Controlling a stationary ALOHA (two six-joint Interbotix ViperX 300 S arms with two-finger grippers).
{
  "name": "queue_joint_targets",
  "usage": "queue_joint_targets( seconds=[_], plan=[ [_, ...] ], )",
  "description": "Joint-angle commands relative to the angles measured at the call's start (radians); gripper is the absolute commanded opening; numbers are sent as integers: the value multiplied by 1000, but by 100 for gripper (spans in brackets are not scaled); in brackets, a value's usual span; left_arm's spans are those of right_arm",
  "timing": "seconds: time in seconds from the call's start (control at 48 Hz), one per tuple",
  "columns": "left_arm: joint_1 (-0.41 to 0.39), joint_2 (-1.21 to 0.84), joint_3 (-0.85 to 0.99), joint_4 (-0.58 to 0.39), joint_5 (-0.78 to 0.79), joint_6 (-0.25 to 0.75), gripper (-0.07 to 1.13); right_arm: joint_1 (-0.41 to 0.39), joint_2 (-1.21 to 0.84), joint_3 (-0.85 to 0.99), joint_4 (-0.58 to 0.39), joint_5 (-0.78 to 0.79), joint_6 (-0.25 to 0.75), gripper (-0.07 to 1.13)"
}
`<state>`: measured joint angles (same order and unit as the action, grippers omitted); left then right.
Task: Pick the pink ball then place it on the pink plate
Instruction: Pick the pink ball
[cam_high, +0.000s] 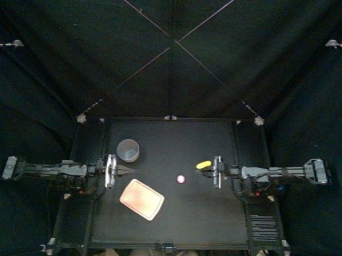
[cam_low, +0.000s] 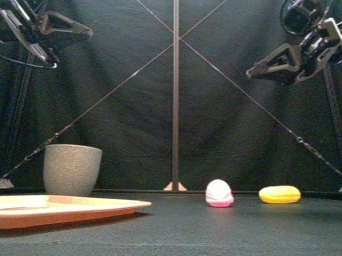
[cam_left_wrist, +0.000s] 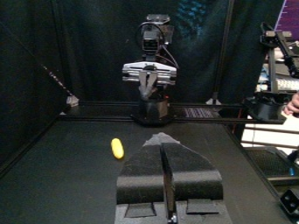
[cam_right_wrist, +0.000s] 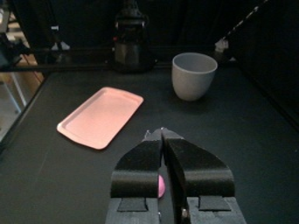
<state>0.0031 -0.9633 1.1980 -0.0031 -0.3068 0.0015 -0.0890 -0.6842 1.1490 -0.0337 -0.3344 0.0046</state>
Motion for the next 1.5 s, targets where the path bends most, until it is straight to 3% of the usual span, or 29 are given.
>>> queue_joint_targets(
  seconds=[0.021, 0.188, 0.333, 1.0, 1.5],
  plan=[
    [2, 6, -11, 2, -8, 0, 0, 5, 69, -21, 2, -64, 5, 39],
    [5, 6, -12, 0, -9, -2, 0, -3, 167, -23, 32, -212, 5, 81],
    [14, 6, -9, 0, -8, -2, 0, -29, 262, -40, 61, -281, 3, 102],
    [25, 6, 21, -23, -9, -3, 0, -31, 756, -238, 64, -175, 5, 101],
    [40, 6, 34, -51, -9, -3, 0, -21, 810, -278, 72, -12, 5, 99]
  ],
)
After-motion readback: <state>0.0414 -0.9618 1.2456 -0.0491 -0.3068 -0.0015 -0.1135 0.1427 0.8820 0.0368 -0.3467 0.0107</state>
